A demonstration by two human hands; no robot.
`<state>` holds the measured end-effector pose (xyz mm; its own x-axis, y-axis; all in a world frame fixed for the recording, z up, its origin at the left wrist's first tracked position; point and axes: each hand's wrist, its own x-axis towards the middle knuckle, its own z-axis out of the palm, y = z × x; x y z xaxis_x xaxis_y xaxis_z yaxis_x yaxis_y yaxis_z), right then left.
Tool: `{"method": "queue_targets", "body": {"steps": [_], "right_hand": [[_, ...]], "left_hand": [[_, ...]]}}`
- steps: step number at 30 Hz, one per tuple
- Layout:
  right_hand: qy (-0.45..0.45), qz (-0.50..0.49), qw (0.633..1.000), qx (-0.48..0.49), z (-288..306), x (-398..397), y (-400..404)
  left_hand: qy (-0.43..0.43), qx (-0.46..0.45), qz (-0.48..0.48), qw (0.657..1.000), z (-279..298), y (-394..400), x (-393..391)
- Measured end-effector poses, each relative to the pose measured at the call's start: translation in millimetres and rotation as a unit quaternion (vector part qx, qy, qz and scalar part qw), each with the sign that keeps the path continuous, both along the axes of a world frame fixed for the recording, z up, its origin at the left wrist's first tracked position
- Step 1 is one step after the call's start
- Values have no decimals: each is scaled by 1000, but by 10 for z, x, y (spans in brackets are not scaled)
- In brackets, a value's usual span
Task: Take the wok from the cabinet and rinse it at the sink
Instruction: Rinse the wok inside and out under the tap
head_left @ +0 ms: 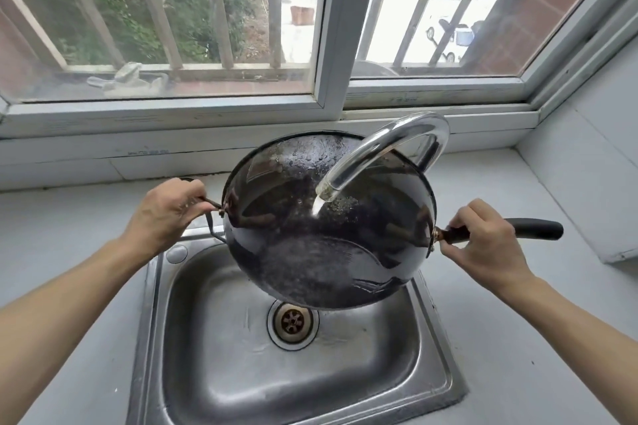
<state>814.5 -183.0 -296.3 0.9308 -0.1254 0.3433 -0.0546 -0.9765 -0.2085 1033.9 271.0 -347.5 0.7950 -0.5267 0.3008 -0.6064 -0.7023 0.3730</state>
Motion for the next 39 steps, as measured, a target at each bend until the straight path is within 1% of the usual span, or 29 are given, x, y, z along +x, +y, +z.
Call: {"method": "queue_targets", "body": {"steps": [4,10,17,21,24,27,32,39], "right_hand": [[11,28,999,17,-45,-35,35],[37,46,998,30,-119,-54,159],[53,86,995,17,-199,-106,293],[54,100,993,11,-185,-169,367],[54,114,992,13,-158,-198,395],[62,121,991,10,-159,-233,412],[75,146,986,1,-189,-346,463],[104,142,984,2,-246,-462,540]], "left_hand": [[-8,-2,2,1000,-21,127,-79],[-9,44,5,999,-40,378,-315],[-45,75,-25,996,-47,681,-608],[-93,106,-45,989,-36,792,-731],[-147,138,-65,977,6,853,-825],[-183,151,-94,967,80,898,-934],[-256,174,-112,944,133,972,-1161],[-272,187,-120,936,214,1062,-1384]]}}
